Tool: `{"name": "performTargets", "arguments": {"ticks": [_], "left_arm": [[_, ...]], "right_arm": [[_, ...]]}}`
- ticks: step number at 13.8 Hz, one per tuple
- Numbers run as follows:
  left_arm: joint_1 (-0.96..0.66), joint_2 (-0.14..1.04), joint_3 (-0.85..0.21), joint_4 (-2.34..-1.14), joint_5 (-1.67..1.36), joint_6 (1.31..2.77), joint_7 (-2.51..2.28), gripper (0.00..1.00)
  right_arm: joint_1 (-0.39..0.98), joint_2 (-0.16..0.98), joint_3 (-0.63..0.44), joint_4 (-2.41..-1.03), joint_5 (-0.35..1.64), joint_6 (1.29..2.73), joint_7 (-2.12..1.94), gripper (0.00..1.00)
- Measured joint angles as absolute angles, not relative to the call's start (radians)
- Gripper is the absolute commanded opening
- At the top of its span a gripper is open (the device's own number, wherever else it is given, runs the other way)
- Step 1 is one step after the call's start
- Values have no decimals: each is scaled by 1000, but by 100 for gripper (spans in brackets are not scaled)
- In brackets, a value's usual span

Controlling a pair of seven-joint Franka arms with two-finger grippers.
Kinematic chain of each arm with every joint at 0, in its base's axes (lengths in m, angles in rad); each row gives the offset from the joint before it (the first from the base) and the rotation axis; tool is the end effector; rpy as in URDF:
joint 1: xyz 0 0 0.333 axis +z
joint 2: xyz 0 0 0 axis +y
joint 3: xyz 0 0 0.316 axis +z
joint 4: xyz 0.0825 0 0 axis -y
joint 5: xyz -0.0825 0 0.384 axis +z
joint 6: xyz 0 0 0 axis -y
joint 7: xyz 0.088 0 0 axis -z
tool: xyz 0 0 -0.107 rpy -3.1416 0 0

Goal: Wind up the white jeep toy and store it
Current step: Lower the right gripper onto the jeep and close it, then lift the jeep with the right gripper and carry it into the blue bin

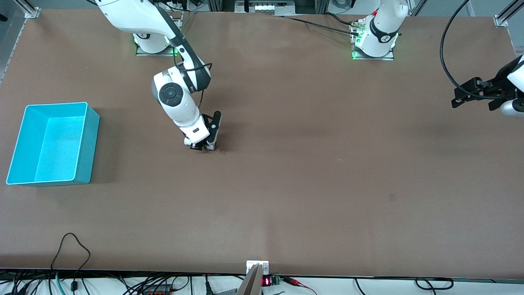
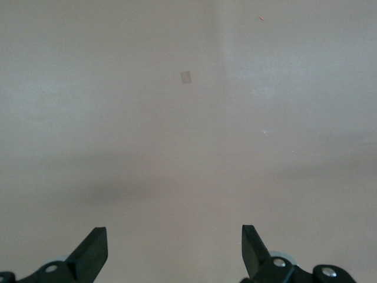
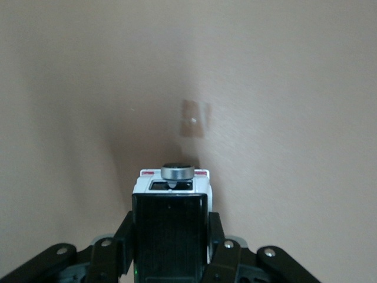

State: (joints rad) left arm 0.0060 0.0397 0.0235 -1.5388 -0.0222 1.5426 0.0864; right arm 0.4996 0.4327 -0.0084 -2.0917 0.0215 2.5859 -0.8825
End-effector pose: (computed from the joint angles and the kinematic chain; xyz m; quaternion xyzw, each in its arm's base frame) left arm 0.5635 0.0139 0.6150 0.9994 -0.0286 -0.0173 0.0117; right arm 0.5216 0.2786 0.2185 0.7782 0.6272 0.0310 0.0019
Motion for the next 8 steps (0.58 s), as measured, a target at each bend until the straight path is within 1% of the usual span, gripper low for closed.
{"name": "performTargets", "arguments": {"ticks": [3, 6, 8], "left_arm": [[6, 40, 24, -1539, -22, 1543, 86, 100], [6, 40, 24, -1539, -22, 1543, 86, 100], [6, 40, 23, -1539, -22, 1543, 86, 100]], "right_arm": [[479, 353, -70, -2023, 21, 2422, -789, 0], [468, 274, -195, -2004, 21, 2378, -718, 0], [462, 235, -283, -2002, 21, 2317, -679, 0]]}}
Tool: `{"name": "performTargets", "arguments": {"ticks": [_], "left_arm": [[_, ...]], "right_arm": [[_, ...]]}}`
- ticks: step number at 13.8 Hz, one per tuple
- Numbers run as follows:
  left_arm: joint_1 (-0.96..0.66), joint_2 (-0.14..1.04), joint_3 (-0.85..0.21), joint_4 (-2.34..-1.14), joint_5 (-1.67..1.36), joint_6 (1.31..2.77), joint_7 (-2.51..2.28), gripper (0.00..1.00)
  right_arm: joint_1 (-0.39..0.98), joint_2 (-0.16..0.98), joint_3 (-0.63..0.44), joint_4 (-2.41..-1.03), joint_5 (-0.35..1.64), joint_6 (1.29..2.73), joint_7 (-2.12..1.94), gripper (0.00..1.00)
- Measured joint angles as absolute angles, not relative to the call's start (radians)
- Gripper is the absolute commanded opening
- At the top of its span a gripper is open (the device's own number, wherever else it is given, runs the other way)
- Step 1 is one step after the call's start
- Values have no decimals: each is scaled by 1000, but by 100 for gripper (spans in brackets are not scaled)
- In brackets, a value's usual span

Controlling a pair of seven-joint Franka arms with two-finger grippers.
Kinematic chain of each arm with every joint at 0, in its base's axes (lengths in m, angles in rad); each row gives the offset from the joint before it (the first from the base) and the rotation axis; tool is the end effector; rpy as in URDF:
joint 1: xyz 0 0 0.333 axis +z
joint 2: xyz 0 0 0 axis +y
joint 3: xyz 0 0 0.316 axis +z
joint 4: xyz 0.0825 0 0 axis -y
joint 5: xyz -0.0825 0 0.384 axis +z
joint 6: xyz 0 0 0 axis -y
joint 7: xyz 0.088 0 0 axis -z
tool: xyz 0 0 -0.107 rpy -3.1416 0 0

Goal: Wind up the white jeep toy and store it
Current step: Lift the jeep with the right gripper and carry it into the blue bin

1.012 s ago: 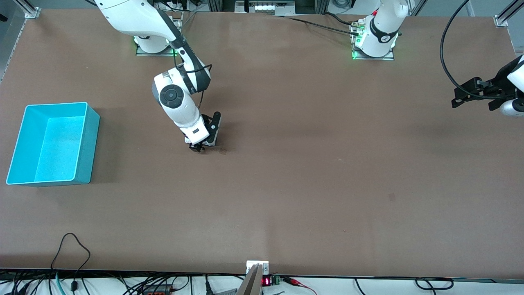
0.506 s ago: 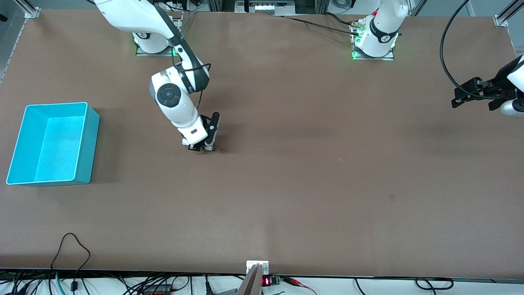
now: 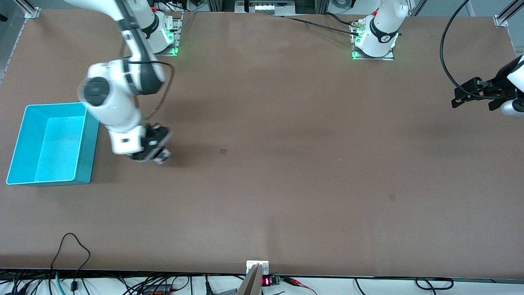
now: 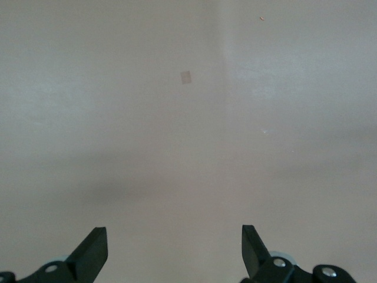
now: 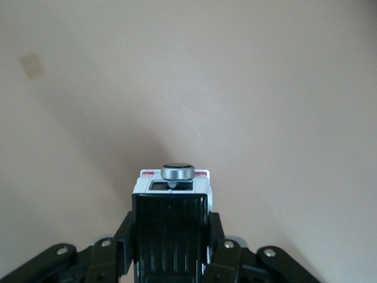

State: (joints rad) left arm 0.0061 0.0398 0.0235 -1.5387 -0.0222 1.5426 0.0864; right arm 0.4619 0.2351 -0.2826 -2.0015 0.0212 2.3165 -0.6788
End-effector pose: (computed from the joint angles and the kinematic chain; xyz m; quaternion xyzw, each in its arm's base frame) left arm 0.5636 0.0140 0.6149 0.9994 -0.0285 -0.0173 0.0117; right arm 0.5921 0.1137 0.3545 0.9089 0.4139 0.0374 0.0345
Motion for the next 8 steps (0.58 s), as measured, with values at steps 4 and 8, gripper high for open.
{"name": "performTargets", "arguments": {"ticks": [4, 8], "left_arm": [[6, 41, 24, -1539, -22, 1543, 86, 100], [6, 41, 24, -1539, -22, 1543, 86, 100]], "right_arm": [[459, 198, -469, -2000, 14, 2219, -588, 0], [343, 210, -578, -2008, 12, 2224, -589, 0]]}}
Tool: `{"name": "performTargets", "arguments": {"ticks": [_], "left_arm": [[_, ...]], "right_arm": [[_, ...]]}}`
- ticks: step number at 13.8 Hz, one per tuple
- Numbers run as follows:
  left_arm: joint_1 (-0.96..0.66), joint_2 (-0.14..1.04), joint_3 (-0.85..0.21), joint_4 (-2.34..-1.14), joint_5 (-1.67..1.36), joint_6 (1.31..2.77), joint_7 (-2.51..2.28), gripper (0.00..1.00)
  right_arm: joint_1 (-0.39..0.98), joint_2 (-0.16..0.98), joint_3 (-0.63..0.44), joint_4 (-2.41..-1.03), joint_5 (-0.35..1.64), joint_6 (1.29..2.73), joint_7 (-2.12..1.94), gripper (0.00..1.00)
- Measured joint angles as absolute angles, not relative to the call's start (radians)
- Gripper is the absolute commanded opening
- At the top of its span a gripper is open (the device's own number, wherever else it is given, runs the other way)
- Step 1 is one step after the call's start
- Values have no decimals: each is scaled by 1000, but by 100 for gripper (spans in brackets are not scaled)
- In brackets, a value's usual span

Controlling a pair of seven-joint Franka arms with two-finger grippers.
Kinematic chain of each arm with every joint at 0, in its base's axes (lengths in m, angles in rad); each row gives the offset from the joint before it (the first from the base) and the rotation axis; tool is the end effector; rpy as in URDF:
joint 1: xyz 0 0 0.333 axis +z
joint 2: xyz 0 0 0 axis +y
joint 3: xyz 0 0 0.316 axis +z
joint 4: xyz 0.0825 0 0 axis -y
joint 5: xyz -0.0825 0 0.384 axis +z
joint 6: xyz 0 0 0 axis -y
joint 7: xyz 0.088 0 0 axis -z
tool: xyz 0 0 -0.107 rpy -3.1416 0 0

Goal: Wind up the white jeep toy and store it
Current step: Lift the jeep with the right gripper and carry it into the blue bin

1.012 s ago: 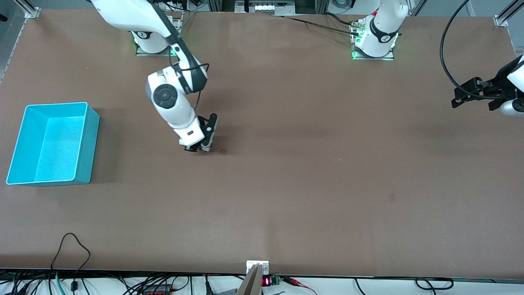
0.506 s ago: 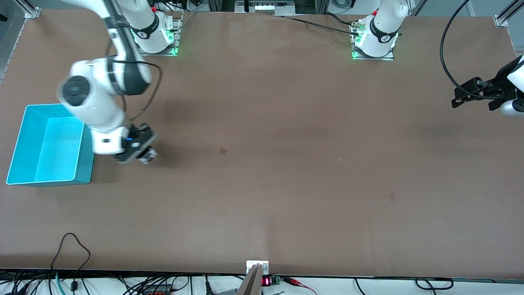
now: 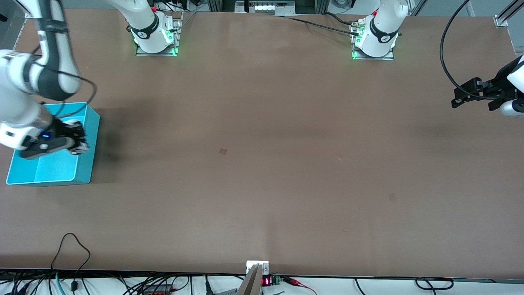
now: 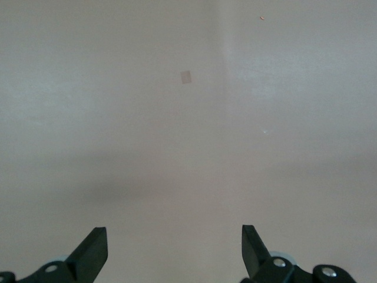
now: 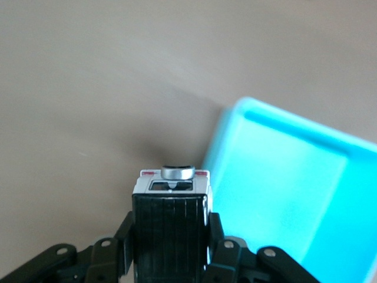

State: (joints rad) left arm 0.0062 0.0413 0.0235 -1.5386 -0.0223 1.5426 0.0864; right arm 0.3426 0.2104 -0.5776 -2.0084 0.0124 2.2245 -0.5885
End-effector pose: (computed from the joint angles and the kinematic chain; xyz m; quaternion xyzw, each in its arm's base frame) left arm 0.5640 0.0140 0.6141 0.9994 -0.0284 -0.0180 0.0117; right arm 0.5765 -0.1269 0.3717 0.9824 0.1780 -0.0025 0.0557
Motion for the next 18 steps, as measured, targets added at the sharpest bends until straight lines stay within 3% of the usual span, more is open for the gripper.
{"name": "performTargets", "arguments": {"ticks": [8, 16, 17, 18], "left_arm": [[6, 43, 23, -1539, -22, 1543, 86, 100], [6, 45, 23, -1538, -22, 1543, 86, 100], [6, 45, 23, -1538, -22, 1543, 86, 100], [6, 45, 23, -1538, -22, 1543, 86, 100]], "right_arm": [[133, 317, -576, -2043, 17, 2354, -602, 0], [107, 463, -572, -2092, 246, 2461, -733, 0], [104, 481, -572, -2092, 275, 2470, -763, 9], [101, 494, -572, -2091, 291, 2475, -784, 31]]}}
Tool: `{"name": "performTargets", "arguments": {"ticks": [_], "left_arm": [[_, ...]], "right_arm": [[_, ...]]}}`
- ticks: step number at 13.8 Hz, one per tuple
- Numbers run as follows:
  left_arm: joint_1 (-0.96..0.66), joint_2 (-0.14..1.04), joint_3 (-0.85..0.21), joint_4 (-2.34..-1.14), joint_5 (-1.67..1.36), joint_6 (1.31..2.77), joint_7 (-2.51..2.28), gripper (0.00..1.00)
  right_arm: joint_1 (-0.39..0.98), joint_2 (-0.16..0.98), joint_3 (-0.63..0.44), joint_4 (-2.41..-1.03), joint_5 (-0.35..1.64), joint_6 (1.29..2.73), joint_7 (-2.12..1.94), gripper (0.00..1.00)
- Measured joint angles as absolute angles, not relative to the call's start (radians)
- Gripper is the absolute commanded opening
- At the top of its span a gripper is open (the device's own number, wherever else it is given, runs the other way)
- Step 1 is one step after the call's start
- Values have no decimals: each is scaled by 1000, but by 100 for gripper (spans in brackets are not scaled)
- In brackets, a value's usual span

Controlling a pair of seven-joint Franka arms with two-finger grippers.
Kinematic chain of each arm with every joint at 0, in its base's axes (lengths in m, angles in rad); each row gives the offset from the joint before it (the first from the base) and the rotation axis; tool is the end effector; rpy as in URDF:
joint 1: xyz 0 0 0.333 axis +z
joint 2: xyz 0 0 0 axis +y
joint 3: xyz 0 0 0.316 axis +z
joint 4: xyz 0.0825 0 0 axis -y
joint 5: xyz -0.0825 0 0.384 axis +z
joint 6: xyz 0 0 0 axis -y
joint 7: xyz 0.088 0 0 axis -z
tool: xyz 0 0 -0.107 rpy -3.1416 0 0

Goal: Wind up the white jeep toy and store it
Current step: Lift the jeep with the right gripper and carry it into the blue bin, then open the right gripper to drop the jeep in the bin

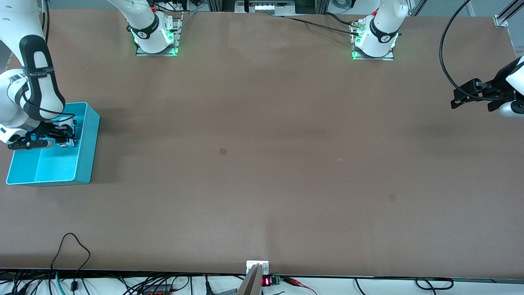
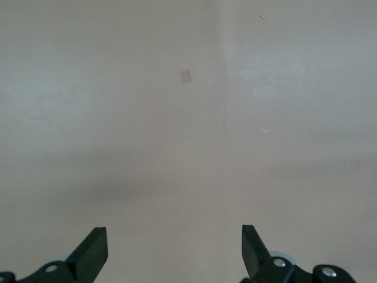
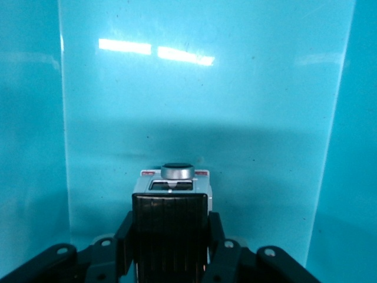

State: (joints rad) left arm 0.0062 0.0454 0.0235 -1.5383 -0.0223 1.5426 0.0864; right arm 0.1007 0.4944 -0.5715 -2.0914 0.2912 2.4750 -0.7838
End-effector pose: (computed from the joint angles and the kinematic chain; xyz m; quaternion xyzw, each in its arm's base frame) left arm 0.5651 0.0140 0.6120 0.9993 -0.0284 -0.0199 0.0118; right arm 0.5185 -0.2627 0.2170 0.9969 0.0666 -0.0280 0.0311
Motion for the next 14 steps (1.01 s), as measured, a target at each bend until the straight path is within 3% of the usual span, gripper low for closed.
{"name": "performTargets", "arguments": {"ticks": [1, 2, 7, 14], "left_arm": [[6, 45, 23, -1538, -22, 1543, 86, 100], [6, 45, 23, -1538, -22, 1543, 86, 100], [6, 46, 23, -1538, -22, 1543, 86, 100], [6, 46, 23, -1538, -22, 1543, 86, 100]], "right_arm": [[100, 501, -571, -2091, 297, 2476, -793, 71], [100, 501, -571, -2091, 298, 2476, -798, 100], [104, 459, -566, -2047, 299, 2422, -876, 100], [146, 365, -561, -1775, 298, 2042, -961, 100]]}}
